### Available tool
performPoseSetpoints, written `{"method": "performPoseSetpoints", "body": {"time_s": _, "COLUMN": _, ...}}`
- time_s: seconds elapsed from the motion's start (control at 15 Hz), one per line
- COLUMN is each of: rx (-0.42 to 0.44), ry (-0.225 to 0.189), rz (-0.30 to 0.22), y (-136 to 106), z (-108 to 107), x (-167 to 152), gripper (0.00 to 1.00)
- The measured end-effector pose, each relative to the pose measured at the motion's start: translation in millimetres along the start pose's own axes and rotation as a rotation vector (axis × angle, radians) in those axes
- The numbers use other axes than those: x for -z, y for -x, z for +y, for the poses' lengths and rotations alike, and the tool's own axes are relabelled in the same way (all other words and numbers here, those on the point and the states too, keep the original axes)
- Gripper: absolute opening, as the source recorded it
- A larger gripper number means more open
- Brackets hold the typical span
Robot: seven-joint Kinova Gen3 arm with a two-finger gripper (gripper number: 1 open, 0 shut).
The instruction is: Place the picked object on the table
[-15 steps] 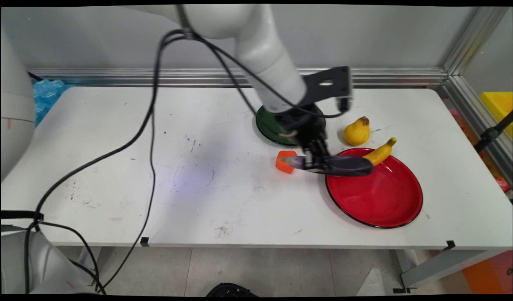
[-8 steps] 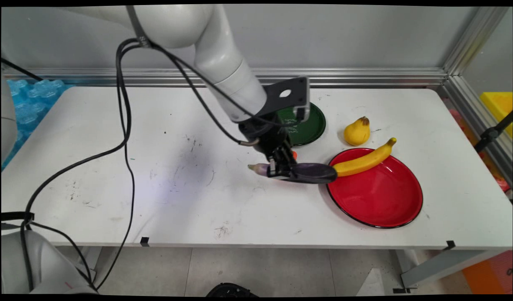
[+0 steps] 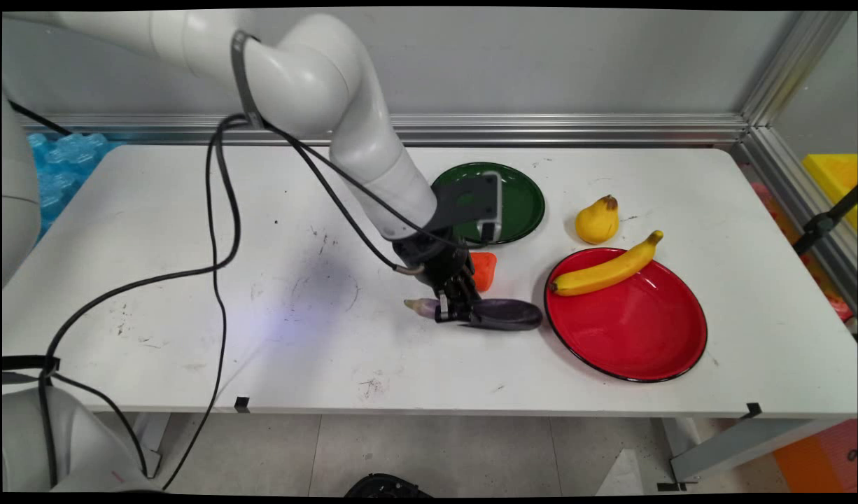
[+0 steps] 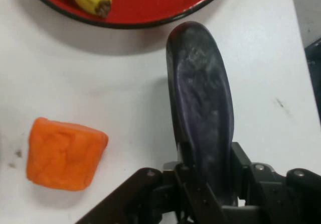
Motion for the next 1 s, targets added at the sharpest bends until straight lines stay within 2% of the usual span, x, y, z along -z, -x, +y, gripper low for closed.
{"method": "performPoseSetpoints", "body": {"time_s": 0.53, "rx": 0.008, "ry": 0.011, "rz": 0.001, "y": 3, "z": -8, "x": -35, "gripper": 0.0}}
{"method": "performPoseSetpoints", "body": {"time_s": 0.6, "rx": 0.009, "ry": 0.011, "rz": 0.004, "y": 4, "z": -9, "x": -39, "gripper": 1.0}}
{"method": "performPoseSetpoints", "body": {"time_s": 1.0, "rx": -0.003, "ry": 0.016, "rz": 0.019, "y": 9, "z": -9, "x": -34, "gripper": 1.0}}
